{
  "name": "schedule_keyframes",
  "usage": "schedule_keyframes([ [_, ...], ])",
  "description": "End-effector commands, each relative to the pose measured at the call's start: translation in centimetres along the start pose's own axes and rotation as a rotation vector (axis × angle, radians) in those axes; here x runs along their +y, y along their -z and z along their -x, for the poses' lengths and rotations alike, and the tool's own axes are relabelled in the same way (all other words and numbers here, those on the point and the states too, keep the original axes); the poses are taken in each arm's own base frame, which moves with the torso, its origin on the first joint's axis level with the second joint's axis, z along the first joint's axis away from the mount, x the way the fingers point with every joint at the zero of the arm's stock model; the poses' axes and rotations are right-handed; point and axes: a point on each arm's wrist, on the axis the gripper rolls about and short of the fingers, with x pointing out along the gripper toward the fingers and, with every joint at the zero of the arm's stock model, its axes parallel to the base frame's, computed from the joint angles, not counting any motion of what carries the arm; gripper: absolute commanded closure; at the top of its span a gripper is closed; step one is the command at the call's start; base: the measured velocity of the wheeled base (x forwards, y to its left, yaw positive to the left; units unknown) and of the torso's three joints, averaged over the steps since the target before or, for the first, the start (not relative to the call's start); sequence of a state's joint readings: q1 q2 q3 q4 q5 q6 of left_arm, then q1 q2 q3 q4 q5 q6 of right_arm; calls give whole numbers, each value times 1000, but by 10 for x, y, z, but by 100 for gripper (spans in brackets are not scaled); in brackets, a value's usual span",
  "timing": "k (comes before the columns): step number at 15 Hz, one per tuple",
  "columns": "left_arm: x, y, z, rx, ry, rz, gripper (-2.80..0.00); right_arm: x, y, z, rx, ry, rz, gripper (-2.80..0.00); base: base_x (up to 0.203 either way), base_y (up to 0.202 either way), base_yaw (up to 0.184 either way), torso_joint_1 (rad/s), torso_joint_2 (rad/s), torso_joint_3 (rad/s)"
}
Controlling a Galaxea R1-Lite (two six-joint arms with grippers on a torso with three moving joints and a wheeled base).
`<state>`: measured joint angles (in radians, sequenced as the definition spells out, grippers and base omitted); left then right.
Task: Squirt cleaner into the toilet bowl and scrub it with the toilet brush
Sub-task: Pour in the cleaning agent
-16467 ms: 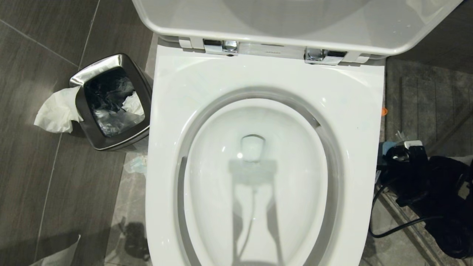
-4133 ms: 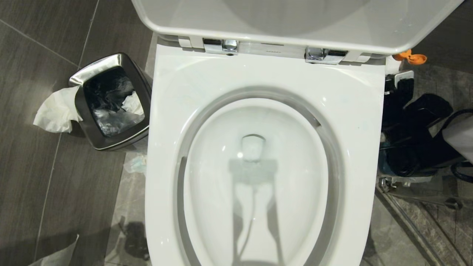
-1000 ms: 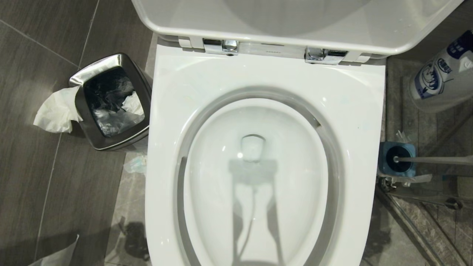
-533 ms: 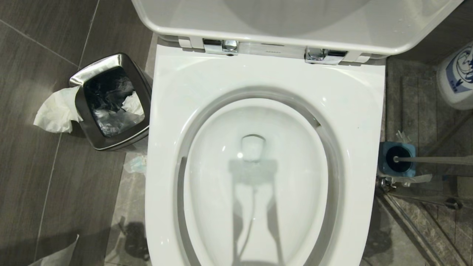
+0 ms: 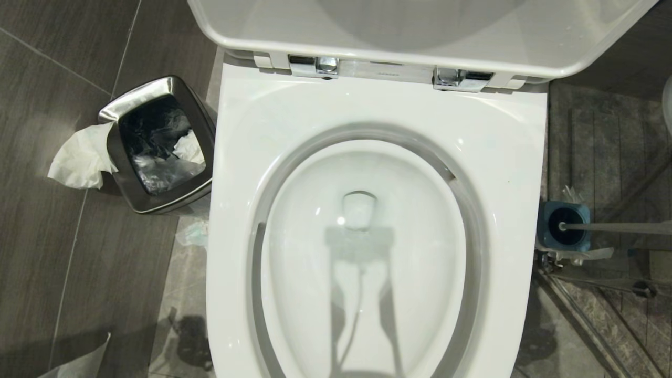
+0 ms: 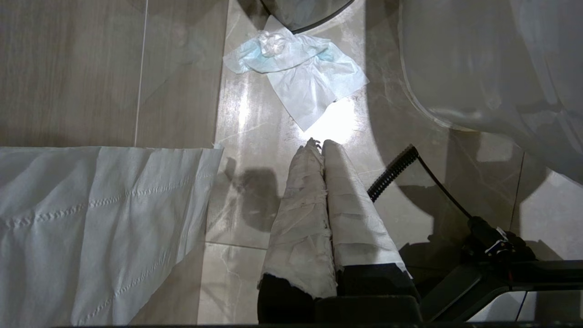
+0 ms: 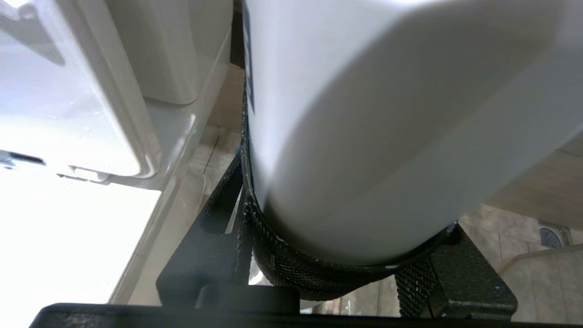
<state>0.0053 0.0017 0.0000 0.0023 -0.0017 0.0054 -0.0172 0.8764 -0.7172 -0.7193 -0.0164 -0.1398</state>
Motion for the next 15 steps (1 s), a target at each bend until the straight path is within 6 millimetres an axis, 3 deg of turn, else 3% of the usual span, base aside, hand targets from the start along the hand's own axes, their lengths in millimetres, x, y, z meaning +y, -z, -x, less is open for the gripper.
schedule_keyframes([
  [1,0,0,0,2,-1,-1,0,0,1,0,8,-1,17,0,0,0,0,0,0,0],
  [15,0,0,0,2,-1,-2,0,0,4,3,30,0,22,0,0,0,0,0,0,9],
])
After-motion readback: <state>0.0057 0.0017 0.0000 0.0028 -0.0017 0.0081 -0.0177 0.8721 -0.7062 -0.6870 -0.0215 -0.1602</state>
